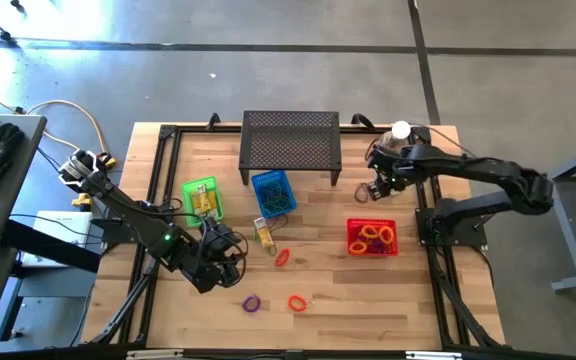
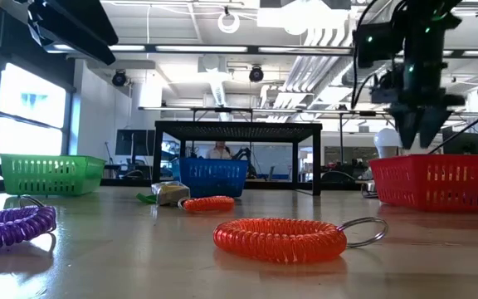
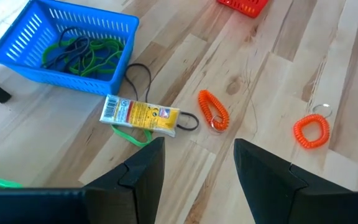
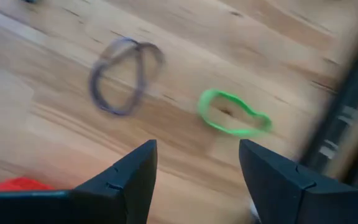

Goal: Pick & Place Office Desk Supplies
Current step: Put the violet rubber band into the blue basket

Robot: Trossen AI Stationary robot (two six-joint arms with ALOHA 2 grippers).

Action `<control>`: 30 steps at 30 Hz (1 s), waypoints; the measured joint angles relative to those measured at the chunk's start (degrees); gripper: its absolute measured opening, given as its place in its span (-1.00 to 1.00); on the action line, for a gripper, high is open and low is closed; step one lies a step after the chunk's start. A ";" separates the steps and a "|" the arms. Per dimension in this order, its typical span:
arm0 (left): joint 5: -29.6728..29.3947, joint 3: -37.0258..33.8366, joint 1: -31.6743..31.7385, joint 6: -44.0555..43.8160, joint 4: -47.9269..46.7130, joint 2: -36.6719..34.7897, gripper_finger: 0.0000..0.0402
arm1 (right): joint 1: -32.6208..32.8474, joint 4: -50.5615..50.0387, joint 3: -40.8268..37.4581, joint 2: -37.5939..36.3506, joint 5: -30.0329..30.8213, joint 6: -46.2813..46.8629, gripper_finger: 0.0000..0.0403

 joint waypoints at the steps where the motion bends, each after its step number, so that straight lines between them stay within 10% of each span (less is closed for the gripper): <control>1: 0.00 0.00 0.00 0.68 -0.02 0.00 -0.07 | -0.75 2.27 -0.59 0.68 -1.02 -1.28 0.07; 13: 0.00 0.00 0.55 2.56 -0.02 0.00 -0.07 | -2.71 27.90 -2.08 15.73 -2.85 -9.82 0.07; 30: 0.00 -1.09 0.55 3.26 -0.06 0.00 -0.07 | -2.69 28.07 -2.10 22.72 2.88 -8.22 0.07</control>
